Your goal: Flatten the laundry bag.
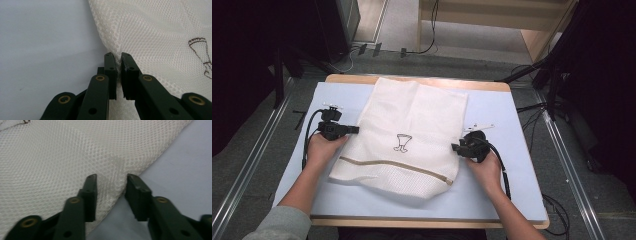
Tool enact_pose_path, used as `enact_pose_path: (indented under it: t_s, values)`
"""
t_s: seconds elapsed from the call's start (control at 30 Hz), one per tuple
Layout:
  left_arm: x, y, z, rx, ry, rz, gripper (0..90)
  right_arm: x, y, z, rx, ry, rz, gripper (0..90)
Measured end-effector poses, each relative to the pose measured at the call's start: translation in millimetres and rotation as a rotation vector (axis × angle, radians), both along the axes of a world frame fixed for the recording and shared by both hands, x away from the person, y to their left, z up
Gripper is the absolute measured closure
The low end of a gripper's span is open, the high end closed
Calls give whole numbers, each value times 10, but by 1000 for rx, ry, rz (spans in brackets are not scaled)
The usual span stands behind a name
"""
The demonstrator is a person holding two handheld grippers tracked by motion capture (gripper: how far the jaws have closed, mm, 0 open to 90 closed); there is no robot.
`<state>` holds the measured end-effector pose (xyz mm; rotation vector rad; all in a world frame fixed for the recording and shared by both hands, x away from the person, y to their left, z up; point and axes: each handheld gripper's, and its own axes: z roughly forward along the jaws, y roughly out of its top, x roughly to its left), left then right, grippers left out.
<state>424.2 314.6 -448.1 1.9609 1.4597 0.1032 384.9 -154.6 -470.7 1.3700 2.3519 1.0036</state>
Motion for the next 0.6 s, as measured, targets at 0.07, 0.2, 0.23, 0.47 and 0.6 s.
enact_pose_path:
  t_s: [0.07,0.2,0.23,0.47,0.6]
  values:
    - [0,-3,0,-1,1,2,849,17,-18,-4,9,4,14,785]
    - [-9,6,24,-23,8,-8,852,98,-58,5,48,51,29,884]
    - [-15,6,32,-31,12,-12,854,124,-58,21,41,53,32,888]
    - [-75,-72,52,-50,19,-61,855,409,-122,134,15,3,-17,889]
    - [-85,-86,65,-33,-1,-57,858,616,-157,148,38,7,-27,887]
